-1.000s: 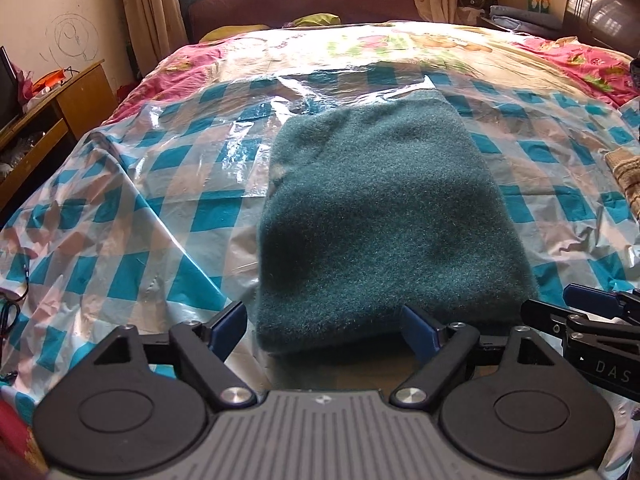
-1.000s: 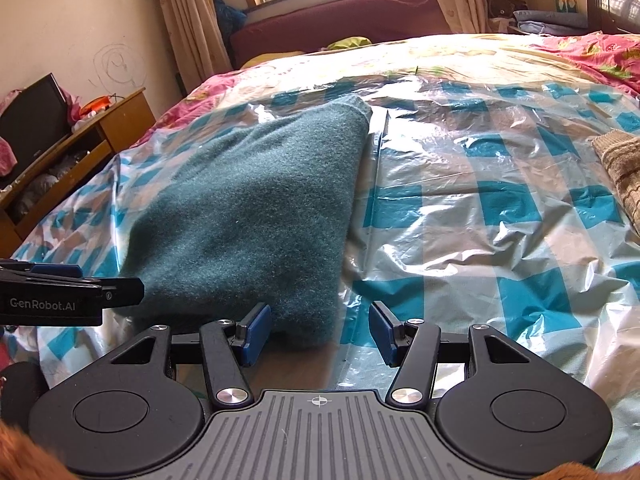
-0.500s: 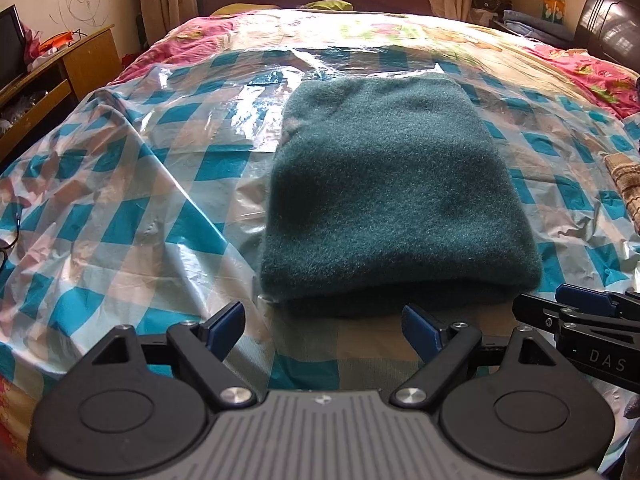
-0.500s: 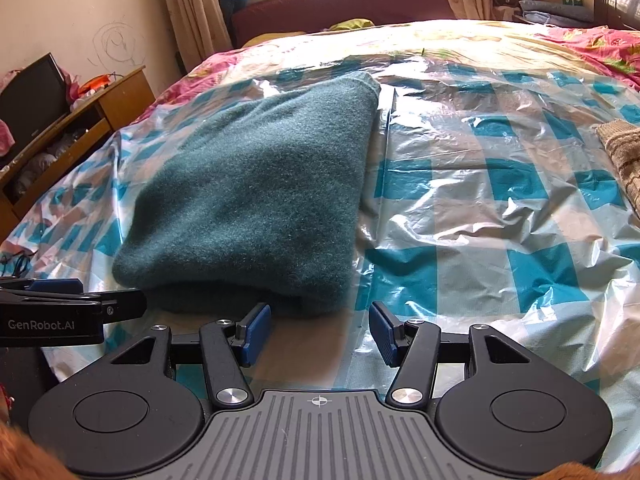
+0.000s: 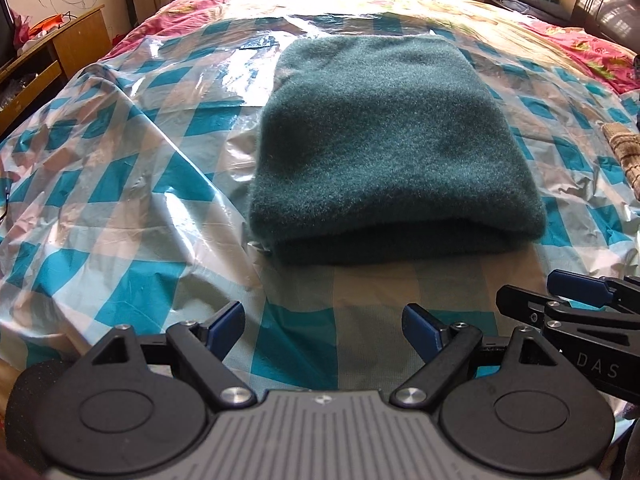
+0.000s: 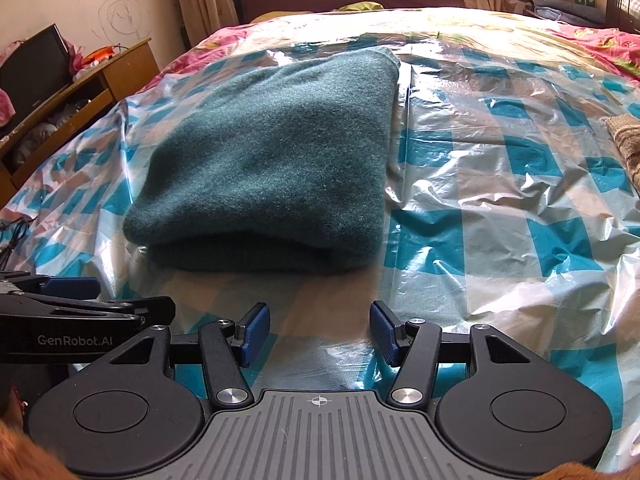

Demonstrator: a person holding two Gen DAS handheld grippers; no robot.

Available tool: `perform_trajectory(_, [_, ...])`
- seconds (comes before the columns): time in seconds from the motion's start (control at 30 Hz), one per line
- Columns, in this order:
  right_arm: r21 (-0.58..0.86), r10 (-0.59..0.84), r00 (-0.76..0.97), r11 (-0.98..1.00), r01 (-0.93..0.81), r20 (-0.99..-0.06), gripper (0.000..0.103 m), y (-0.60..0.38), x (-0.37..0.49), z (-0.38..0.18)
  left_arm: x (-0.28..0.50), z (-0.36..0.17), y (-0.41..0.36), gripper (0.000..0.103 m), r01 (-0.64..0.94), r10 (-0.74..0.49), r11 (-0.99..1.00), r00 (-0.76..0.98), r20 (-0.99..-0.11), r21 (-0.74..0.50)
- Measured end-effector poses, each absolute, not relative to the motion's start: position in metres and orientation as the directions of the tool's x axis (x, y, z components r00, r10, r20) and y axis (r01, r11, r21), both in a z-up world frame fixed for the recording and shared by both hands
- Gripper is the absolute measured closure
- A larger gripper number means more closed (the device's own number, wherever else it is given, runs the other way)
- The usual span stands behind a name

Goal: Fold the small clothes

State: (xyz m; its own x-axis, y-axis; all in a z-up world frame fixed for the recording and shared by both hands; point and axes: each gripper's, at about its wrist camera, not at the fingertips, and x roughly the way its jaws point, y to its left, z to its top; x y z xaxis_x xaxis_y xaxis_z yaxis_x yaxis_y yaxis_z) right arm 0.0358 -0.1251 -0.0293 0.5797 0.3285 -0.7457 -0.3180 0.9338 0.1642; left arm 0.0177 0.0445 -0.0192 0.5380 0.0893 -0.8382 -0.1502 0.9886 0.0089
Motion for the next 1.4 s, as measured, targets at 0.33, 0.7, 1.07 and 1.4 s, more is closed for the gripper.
perform_trajectory(0.33, [0.154, 0.321, 0.575, 0.934, -0.321, -0.753, 0.045, -0.123, 0.0328, -0.0313, 0.0145, -0.0235, 0.0434, 0.012, -0.14, 0.059, 0.99, 0.527, -0.848, -0.018])
perform_trajectory(0.7, [0.159, 0.326, 0.572, 0.933, -0.323, -0.753, 0.043, -0.1232, 0.0335, -0.032, 0.0159, -0.0226, 0.0429, 0.012, -0.142, 0.065, 0.99, 0.525, -0.849, -0.012])
perform_trajectory(1.07, [0.158, 0.326, 0.573, 0.933, -0.323, -0.752, 0.043, -0.1225, 0.0325, -0.0312, 0.0167, -0.0209, 0.0434, 0.012, -0.142, 0.066, 0.99, 0.528, -0.846, -0.011])
perform_trajectory(1.4, [0.16, 0.327, 0.572, 0.933, -0.322, -0.752, 0.043, -0.1227, 0.0325, -0.0313, 0.0155, -0.0191, 0.0421, 0.012, -0.144, 0.077, 0.99, 0.533, -0.843, -0.001])
